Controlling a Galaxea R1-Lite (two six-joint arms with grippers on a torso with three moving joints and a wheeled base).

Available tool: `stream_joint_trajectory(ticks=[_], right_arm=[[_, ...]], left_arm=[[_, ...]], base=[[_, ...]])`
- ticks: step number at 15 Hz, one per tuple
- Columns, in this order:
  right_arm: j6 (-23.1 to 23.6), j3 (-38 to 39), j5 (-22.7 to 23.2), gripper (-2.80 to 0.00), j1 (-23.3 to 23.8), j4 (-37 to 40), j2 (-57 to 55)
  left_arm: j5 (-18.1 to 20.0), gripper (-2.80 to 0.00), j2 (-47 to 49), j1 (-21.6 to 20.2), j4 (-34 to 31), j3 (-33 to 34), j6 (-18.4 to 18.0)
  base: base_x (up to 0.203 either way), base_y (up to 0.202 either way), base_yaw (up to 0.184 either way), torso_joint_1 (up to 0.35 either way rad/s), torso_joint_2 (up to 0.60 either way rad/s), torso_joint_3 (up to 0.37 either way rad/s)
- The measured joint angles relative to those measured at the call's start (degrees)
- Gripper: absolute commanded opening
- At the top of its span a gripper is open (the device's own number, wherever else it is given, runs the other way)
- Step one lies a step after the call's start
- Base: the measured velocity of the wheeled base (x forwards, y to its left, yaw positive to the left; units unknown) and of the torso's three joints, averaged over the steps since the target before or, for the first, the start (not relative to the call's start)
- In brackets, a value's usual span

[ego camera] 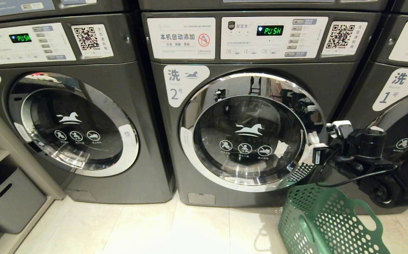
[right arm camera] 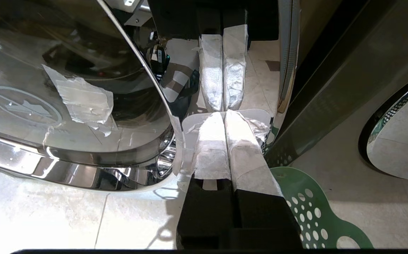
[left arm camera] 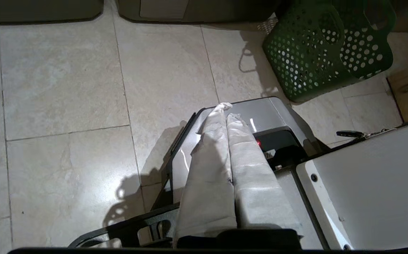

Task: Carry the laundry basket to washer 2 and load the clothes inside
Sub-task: Press the washing machine door tightly with the right hand

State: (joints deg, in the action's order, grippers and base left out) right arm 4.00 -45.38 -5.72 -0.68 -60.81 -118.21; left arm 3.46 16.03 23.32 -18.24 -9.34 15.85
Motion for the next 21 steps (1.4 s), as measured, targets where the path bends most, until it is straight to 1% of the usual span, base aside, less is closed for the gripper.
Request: stream_joint_trajectory(ticks=[1, 2, 3, 4, 5, 6, 7, 8, 9, 11, 12, 15, 19, 21], right_arm=[[0.11, -0.32, 0.02, -2.80, 0.00, 0.01, -0.23], [0.21, -0.64, 0.03, -2.80, -0.05, 0.00, -0.37], [0.21, -0.90, -0.01, -2.80, -0.05, 0.04, -0.49], [0.27, -1.28, -0.01, -2.80, -0.05, 0.04, -0.62], [0.31, -1.91, -0.03, -2.80, -0.02, 0.03, -0.87], [0.31, -2.83, -0.03, -2.80, 0.02, 0.04, -1.28], [0.31, -3.77, -0.03, -2.80, 0.09, 0.00, -1.84], [0.32, -4.55, 0.02, -2.80, 0.09, -0.02, -2.45], [0.36, -5.26, 0.02, -2.80, 0.09, 0.00, -3.08], [0.42, -7.84, 0.02, -2.80, 0.09, 0.01, -4.76], [0.43, -9.35, -0.01, -2.80, 0.08, 0.03, -5.69], [0.57, -14.72, 0.47, -2.80, 1.51, 0.06, -9.18], [0.65, -22.63, 2.40, -2.80, 3.46, 0.12, -14.52], [0.63, -25.09, 3.25, -2.80, 3.84, 0.22, -16.66]], left_arm=[[-0.62, -2.80, 0.00, -0.86, 0.07, 0.00, 2.50], [-1.30, -2.80, 0.00, -2.68, 0.18, 0.11, 4.57], [-1.81, -2.80, 0.00, -4.86, 0.22, 0.22, 5.64], [-2.30, -2.80, 0.00, -6.97, 0.22, 0.37, 5.66], [-3.82, -2.80, 0.00, -8.54, 0.21, 0.60, 4.27], [-6.86, -2.80, 0.00, -9.33, 0.21, 0.94, 1.88], [-10.85, -2.80, 0.00, -9.82, 0.38, 1.32, -1.19], [-13.76, -2.80, 0.00, -10.45, 1.01, 1.63, -3.39], [-14.49, -2.80, 0.01, -11.59, 1.34, 1.78, -3.96], [-14.57, -2.80, 0.01, -15.17, 1.60, 1.95, -4.09], [-14.55, -2.80, 0.04, -16.03, 1.67, 1.99, -4.16], [-14.49, -2.80, 0.04, -16.80, 1.79, 2.04, -5.01], [-14.37, -2.80, 0.09, -16.88, 1.79, 2.06, -5.34], [-13.29, -2.80, 0.09, -16.88, 1.77, 2.04, -6.99]], base=[[0.000, 0.000, 0.000, 0.000, 0.00, 0.000], [0.000, 0.000, 0.000, 0.000, 0.00, 0.000], [0.000, 0.000, 0.000, 0.000, 0.00, 0.000], [0.000, 0.000, 0.000, 0.000, 0.00, 0.000], [0.000, 0.000, 0.000, 0.000, 0.00, 0.000], [0.000, 0.000, 0.000, 0.000, 0.00, 0.000], [0.000, 0.000, 0.000, 0.000, 0.00, 0.000], [0.000, 0.000, 0.000, 0.000, 0.00, 0.000], [0.000, 0.000, 0.000, 0.000, 0.00, 0.000], [0.000, 0.000, 0.000, 0.000, 0.00, 0.000], [0.000, 0.000, 0.000, 0.000, 0.00, 0.000], [0.000, 0.000, 0.000, 0.000, 0.00, 0.000], [0.000, 0.000, 0.000, 0.000, 0.00, 0.000], [0.000, 0.000, 0.000, 0.000, 0.00, 0.000]])
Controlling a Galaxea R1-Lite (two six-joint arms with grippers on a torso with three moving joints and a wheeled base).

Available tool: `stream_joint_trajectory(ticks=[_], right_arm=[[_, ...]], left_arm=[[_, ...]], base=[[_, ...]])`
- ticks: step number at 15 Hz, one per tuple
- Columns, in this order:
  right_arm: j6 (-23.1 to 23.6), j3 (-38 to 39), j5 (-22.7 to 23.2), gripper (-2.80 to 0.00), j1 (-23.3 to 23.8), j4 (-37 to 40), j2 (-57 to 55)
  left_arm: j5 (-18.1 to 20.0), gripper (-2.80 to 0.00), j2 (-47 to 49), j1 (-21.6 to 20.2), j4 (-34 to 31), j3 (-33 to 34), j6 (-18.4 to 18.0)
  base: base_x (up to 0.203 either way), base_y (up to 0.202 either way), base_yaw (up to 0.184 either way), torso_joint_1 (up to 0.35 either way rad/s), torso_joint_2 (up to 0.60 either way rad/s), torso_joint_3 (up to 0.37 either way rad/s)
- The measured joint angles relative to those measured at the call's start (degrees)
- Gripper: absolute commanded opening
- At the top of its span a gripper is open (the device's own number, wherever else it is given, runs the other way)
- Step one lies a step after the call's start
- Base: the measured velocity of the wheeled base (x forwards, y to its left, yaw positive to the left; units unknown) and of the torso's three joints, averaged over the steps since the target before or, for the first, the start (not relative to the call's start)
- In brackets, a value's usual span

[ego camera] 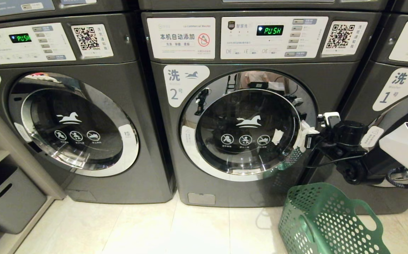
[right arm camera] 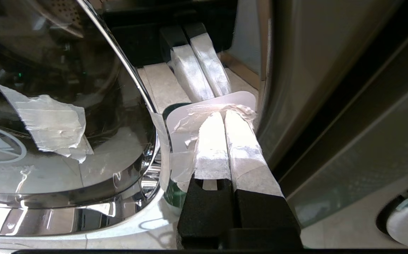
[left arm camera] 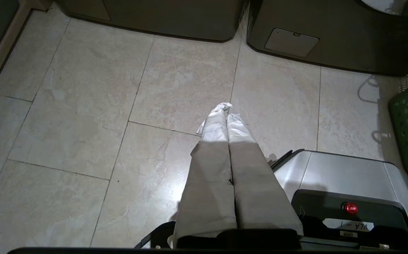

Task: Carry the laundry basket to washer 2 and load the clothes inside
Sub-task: Press the washing machine door tightly with the right hand

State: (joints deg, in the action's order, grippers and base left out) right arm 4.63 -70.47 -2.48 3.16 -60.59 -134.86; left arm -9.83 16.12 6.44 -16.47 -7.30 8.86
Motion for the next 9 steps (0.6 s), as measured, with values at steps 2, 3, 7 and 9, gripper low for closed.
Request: stream_joint_trajectory(ticks=[2, 3, 7, 9], right_arm=[[-0.04, -2.29, 0.56, -2.80, 0.04, 0.12, -1.60], [-0.09, -3.73, 1.20, -2.80, 0.11, -0.08, -2.38], [-0.10, -7.55, 2.34, -2.80, 0.04, 0.11, -4.78], [-0.12, -7.87, 2.54, -2.80, 0.04, -0.40, -5.40]], left_arm=[[0.99, -2.80, 0.00, 0.00, -0.06, 0.00, -1.21], [1.08, -2.80, 0.00, -0.02, -0.06, 0.00, -1.26], [2.31, -2.80, 0.02, -0.02, -0.19, 0.00, -1.49], [2.41, -2.80, 0.02, -0.02, -0.21, 0.00, -1.70]], base=[[0.000, 0.000, 0.000, 0.000, 0.00, 0.000], [0.000, 0.000, 0.000, 0.000, 0.00, 0.000], [0.000, 0.000, 0.000, 0.000, 0.00, 0.000], [0.000, 0.000, 0.000, 0.000, 0.00, 0.000]])
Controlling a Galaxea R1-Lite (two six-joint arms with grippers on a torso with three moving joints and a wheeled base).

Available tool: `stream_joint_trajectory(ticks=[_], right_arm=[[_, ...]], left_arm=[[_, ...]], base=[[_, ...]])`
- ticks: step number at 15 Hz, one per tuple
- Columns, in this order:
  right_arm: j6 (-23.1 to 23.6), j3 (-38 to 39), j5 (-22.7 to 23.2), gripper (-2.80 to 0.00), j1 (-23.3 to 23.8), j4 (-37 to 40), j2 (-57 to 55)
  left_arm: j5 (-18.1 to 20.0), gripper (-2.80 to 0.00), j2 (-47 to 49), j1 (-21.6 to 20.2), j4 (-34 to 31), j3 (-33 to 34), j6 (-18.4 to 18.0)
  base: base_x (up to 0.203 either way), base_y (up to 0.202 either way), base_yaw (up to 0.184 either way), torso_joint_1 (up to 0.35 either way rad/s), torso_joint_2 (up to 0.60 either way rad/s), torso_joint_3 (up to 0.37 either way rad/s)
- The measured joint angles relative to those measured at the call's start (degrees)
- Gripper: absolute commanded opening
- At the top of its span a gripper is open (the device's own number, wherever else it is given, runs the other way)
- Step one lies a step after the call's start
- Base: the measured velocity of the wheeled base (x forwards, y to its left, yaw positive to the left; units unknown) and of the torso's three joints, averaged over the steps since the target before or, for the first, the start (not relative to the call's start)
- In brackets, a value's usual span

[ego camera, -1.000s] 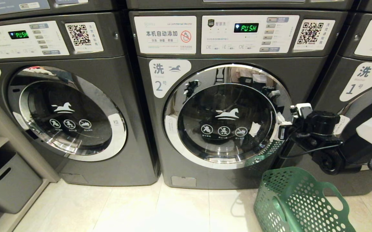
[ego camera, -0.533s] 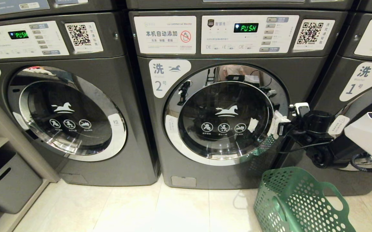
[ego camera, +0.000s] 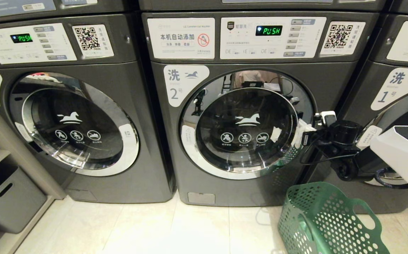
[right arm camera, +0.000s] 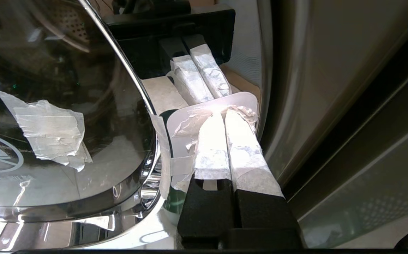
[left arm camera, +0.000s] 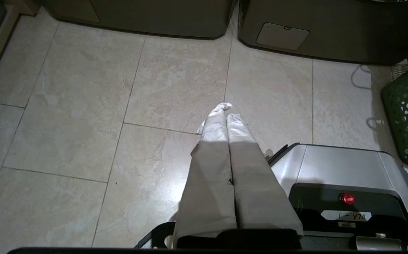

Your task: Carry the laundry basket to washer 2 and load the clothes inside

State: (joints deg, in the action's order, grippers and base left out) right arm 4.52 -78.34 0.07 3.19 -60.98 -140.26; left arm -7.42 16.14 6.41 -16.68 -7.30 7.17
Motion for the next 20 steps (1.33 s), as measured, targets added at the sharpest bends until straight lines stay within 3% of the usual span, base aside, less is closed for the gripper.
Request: stream_joint_trajectory(ticks=[3, 5, 10, 13, 16, 20], right_arm=[[0.02, 1.18, 1.00, -2.80, -0.09, 0.29, -0.40], [0.06, 6.00, 1.03, -2.80, -0.24, 1.18, 2.04], [-0.19, 28.51, 1.27, -2.80, -1.16, 7.60, 20.13], [-1.61, 42.53, 1.42, -2.80, -1.46, 9.34, 32.52], [-2.17, 50.51, 1.47, -2.80, -1.51, 9.86, 41.85], [-2.17, 53.91, 1.41, -2.80, -1.52, 9.92, 49.07]], left_arm=[[0.07, -2.80, 0.00, 0.00, -0.11, 0.00, -0.15], [0.49, -2.80, 0.00, 0.00, -0.21, 0.00, -0.64], [2.83, -2.80, 0.01, 0.02, -0.38, 0.00, -4.96], [2.96, -2.80, 0.01, 0.00, -0.44, 0.00, -5.17], [3.02, -2.80, 0.06, -0.18, -0.46, 0.06, -5.17], [3.00, -2.80, -0.11, -6.17, -0.52, 0.09, -5.17]], base=[[0.000, 0.000, 0.000, 0.000, 0.00, 0.000], [0.000, 0.000, 0.000, 0.000, 0.00, 0.000], [0.000, 0.000, 0.000, 0.000, 0.00, 0.000], [0.000, 0.000, 0.000, 0.000, 0.00, 0.000], [0.000, 0.000, 0.000, 0.000, 0.00, 0.000], [0.000, 0.000, 0.000, 0.000, 0.00, 0.000]])
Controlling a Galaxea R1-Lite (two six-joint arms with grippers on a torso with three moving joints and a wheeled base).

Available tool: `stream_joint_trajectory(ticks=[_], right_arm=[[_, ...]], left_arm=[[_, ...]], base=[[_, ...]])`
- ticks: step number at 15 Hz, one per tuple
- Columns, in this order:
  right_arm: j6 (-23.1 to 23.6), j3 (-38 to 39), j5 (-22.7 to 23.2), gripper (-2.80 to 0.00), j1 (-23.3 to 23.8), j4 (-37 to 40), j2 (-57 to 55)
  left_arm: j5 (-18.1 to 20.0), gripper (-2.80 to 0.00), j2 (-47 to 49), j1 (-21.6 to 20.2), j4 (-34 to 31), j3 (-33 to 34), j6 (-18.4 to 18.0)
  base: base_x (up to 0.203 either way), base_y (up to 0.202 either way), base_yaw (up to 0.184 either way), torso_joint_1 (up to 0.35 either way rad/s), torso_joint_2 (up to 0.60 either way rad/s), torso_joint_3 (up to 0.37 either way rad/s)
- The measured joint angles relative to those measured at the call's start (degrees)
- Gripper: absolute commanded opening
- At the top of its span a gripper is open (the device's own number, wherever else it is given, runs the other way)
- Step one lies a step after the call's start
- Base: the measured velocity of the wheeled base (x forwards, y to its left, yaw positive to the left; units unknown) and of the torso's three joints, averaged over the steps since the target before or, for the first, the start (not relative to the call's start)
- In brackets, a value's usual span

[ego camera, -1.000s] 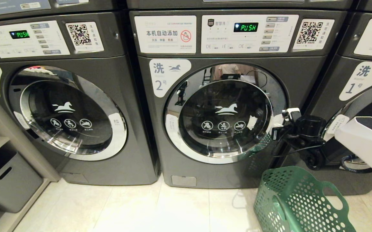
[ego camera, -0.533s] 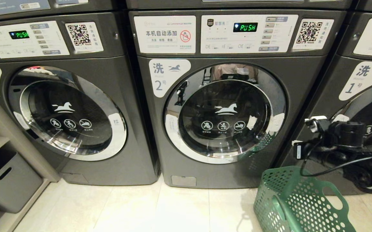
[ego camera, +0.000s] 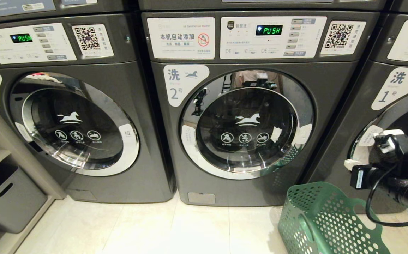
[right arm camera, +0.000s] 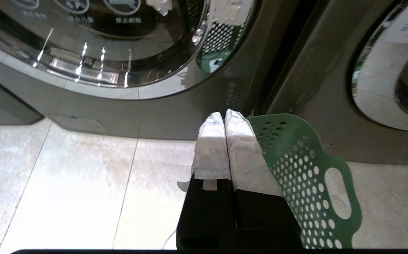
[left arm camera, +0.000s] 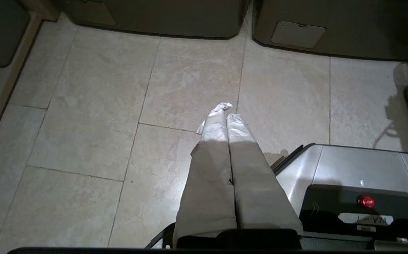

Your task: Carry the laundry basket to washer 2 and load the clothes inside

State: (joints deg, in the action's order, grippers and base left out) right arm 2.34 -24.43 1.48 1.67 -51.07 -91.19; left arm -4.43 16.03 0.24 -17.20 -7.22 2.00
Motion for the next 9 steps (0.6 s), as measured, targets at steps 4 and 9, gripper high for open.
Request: stream_joint_trajectory(ticks=[4, 9], right_arm=[[-0.02, 1.27, 0.09, -2.80, 0.00, 0.00, 4.05], [-0.27, 5.35, 1.96, -2.80, -0.16, -0.01, 7.71]], left_arm=[[0.35, -2.80, -4.75, -1.26, -0.11, 0.02, -0.58], [7.24, -2.80, -14.15, -0.52, -0.51, 0.50, -8.70]], base=[[0.000, 0.000, 0.000, 0.000, 0.00, 0.000], [0.000, 0.000, 0.000, 0.000, 0.00, 0.000]])
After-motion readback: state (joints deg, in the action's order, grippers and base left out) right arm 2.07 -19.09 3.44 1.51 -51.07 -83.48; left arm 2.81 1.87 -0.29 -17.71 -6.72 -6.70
